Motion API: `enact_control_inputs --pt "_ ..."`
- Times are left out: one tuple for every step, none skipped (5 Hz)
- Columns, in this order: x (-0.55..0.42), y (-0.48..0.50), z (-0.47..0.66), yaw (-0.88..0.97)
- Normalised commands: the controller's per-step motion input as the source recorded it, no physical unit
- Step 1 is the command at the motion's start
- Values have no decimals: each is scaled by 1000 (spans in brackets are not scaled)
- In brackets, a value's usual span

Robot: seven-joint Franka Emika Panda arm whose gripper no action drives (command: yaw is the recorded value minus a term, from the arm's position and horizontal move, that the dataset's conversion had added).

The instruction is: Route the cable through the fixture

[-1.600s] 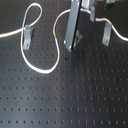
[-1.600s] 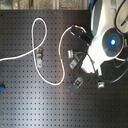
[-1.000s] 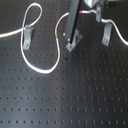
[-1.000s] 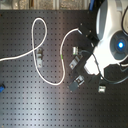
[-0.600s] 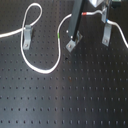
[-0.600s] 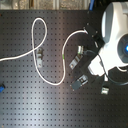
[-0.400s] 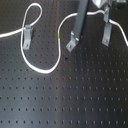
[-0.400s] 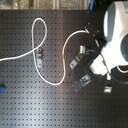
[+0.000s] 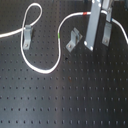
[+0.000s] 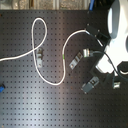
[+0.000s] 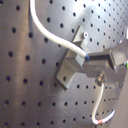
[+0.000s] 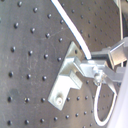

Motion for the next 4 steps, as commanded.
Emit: enact_control_inputs --pt "-18 -24 0 -77" --pt "-70 129 27 183" --pt "-20 130 39 580" --pt "27 31 75 700"
